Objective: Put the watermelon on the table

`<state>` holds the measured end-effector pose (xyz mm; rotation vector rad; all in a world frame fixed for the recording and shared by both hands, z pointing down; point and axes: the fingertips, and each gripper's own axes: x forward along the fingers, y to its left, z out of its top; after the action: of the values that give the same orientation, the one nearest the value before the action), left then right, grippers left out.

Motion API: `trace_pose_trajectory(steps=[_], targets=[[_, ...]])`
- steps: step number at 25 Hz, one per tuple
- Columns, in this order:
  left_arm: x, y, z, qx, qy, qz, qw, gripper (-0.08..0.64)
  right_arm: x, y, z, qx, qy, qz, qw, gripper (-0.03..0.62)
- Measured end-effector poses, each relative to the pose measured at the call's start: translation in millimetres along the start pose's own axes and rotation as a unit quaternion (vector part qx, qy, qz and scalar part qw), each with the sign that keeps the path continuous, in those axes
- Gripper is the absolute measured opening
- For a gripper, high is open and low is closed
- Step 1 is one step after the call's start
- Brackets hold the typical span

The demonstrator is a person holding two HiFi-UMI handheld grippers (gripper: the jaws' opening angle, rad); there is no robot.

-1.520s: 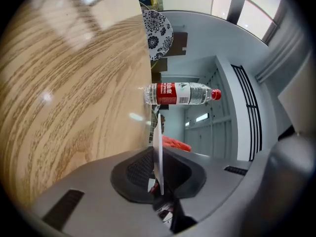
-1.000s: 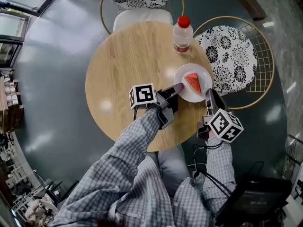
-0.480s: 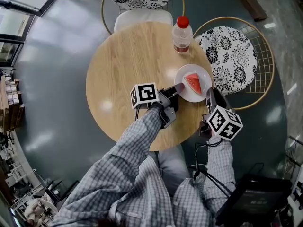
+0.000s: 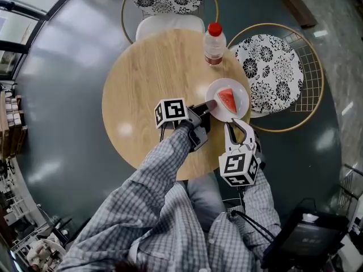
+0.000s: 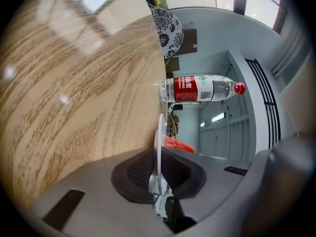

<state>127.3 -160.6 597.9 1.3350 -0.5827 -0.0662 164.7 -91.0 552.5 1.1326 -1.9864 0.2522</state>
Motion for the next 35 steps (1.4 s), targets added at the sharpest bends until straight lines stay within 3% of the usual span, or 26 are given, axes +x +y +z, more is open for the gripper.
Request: trace_pose_trajectory(steps=[4, 11, 16, 21, 23, 26, 35], targets=[[0, 1, 1, -0.002, 0.0, 0.002, 1.0, 0.032, 11, 21, 0, -0.128, 0.028, 0.0, 0.991, 0.068], [1, -1, 1, -0.002, -0.001, 0.002, 1.0, 0.034, 24, 21, -3, -0.222, 0.054, -0.037, 0.973, 0.055], [1, 0, 1, 0.004, 0.012, 0.008, 0.9999, 0.034, 25, 23, -4, -0.204, 0.061, -0.024, 0.977, 0.049], [2, -11, 0, 0.044, 0.027, 0.01, 0.9986, 0.039, 27, 20, -4, -0.194, 0.066, -0.023, 0.978, 0.048], [2, -14, 1, 0.055, 0.031, 0.009, 0.9979, 0.112, 29, 19, -5, -0.195, 0.072, -0.024, 0.978, 0.049], [-5, -14, 2, 0.068, 0.037, 0.019, 0.9968, 0.15, 32, 17, -6, -0.184, 0.079, -0.021, 0.98, 0.049], [-37, -4, 19, 0.051, -0.009, 0.024, 0.9984, 0.151, 44, 21, -9, -0.166, 0.082, -0.001, 0.983, 0.049]])
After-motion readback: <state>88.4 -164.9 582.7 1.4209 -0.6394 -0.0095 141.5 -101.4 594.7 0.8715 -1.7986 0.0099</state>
